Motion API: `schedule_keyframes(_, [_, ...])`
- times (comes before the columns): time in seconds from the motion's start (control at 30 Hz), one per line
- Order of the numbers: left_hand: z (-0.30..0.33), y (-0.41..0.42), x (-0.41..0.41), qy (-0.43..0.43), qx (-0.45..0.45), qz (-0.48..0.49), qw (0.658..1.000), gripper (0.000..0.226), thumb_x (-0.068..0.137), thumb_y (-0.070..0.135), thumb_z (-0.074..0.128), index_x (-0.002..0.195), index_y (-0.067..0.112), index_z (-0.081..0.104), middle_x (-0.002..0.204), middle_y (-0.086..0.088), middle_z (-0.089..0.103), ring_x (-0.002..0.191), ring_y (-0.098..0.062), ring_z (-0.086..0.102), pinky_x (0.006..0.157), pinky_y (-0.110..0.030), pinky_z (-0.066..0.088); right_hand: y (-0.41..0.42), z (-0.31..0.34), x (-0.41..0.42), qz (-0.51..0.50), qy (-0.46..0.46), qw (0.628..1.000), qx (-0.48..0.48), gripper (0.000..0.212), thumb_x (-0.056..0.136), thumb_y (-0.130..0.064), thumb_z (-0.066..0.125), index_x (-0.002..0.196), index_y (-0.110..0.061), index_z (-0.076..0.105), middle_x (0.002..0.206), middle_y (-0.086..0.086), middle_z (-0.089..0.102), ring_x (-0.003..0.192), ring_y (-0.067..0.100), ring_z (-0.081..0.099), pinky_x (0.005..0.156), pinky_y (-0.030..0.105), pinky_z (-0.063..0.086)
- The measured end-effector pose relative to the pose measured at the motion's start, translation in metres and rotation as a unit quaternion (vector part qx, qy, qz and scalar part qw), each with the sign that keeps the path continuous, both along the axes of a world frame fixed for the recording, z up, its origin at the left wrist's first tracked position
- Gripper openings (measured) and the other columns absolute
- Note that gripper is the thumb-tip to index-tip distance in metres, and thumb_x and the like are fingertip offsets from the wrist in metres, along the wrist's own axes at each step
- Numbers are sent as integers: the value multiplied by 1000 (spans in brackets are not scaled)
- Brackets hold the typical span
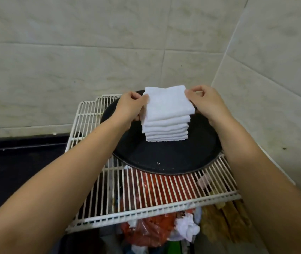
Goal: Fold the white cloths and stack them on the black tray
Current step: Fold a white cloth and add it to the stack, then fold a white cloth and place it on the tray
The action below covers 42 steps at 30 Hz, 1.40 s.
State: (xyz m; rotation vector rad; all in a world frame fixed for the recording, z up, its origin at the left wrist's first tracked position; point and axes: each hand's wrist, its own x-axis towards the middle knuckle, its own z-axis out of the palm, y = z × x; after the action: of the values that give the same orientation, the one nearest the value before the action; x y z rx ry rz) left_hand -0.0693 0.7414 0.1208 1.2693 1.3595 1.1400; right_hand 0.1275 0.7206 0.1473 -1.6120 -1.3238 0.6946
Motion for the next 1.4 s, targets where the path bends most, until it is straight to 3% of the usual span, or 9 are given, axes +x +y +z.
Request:
schedule_keyframes(0.13, [9,-26,-26,-2,10,45,999,22,93,28,52,77,20,40,69,1,48,51,-11,39,36,-17,28,-23,26,-25,-29,-78,990,111,27,92,-26,53,114,-11,60,95,-2,57,87,11,54,76,21,42])
schedule_keyframes(0.27, [14,-77,-78,5,48,79,996,17,93,23,50,79,19,41,68,1,49,48,-11,39,36,-16,27,-57,34,-100,62,-132,976,164,23,95,-21,49,113,-11,60,99,-4,57,88,7,50,65,-2,35])
schedule_keyframes(0.4, [1,-156,-168,40,56,140,988,11,95,24,49,92,14,46,70,1,52,51,-13,43,45,-22,33,-101,10,-211,204,-153,951,177,21,95,-19,51,108,-8,63,101,7,63,85,11,52,72,16,38])
schedule_keyframes(0.53, [-31,-264,-282,119,49,240,962,10,94,23,50,87,17,49,69,1,55,49,-11,45,38,-15,34,-173,-31,-341,319,-165,916,178,19,94,-21,52,104,-10,65,100,9,62,82,11,51,73,17,34])
schedule_keyframes(0.73, [-90,-448,-434,260,-62,375,888,12,91,30,51,93,19,54,79,-1,64,70,-18,59,63,-32,46,-316,-111,-512,478,-205,842,143,26,96,-30,48,114,-15,58,114,6,56,106,24,54,92,40,45])
schedule_keyframes(0.83, [-120,-525,-477,296,-137,415,850,17,93,27,51,99,12,57,85,-4,63,82,-24,59,73,-33,45,-378,-148,-571,532,-248,801,118,28,96,-32,46,118,-16,56,120,7,54,113,27,50,93,43,44])
schedule_keyframes(1.17, [-225,-692,-564,229,-323,512,762,14,94,27,47,94,15,55,78,2,56,77,-20,56,67,-30,43,-520,-251,-705,692,-366,620,55,33,99,-29,40,126,-14,51,129,8,50,120,26,45,96,38,37])
schedule_keyframes(1.3, [-245,-697,-616,212,-344,520,753,16,94,28,47,97,15,56,80,1,60,79,-20,59,74,-36,52,-527,-275,-767,716,-387,579,41,35,99,-31,37,128,-16,50,132,6,49,122,23,44,99,37,36])
schedule_keyframes(1.4, [-251,-689,-673,211,-350,518,751,18,94,27,47,98,14,58,85,0,61,79,-20,56,72,-31,47,-518,-281,-828,723,-399,562,43,36,99,-31,37,129,-15,49,132,7,50,123,24,44,99,37,36])
